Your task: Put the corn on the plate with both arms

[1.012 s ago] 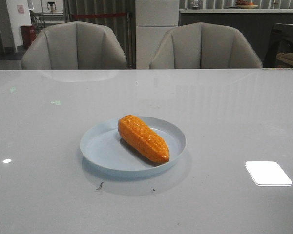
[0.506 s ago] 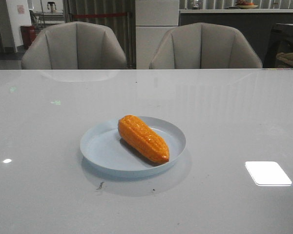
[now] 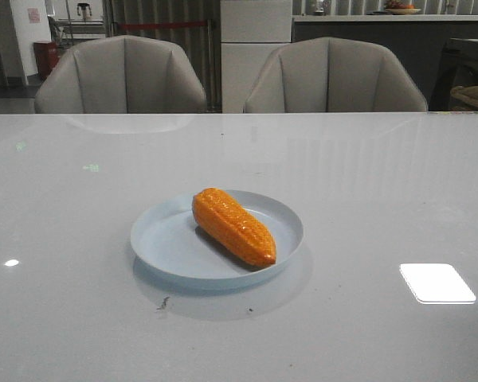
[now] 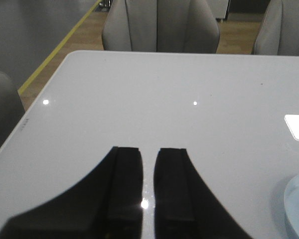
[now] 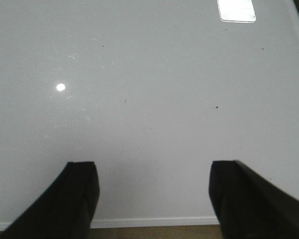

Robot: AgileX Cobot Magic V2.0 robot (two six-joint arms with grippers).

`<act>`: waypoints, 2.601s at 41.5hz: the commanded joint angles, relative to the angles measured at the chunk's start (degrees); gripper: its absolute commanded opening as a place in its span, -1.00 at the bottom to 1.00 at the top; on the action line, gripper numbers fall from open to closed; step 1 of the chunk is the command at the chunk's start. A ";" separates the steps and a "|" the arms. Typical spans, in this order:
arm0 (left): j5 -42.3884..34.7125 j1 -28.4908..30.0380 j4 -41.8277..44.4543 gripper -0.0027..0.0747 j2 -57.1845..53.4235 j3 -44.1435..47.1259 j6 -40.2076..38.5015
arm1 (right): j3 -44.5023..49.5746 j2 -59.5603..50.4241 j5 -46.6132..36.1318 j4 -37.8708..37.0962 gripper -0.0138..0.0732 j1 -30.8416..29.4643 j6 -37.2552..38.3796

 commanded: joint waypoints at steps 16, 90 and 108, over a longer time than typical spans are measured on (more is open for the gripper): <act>-20.68 -0.05 -2.38 -0.70 -29.60 18.17 -0.63 | -1.48 -0.12 -3.68 0.13 0.63 -0.41 -0.11; -23.22 -3.63 -3.32 -0.70 -32.93 39.31 -0.63 | -1.48 -3.11 -4.39 -1.70 0.62 1.17 -0.11; -23.22 -3.63 -3.32 -0.70 -32.93 39.31 -0.63 | 4.04 -22.32 -16.29 -0.30 0.51 10.12 -0.11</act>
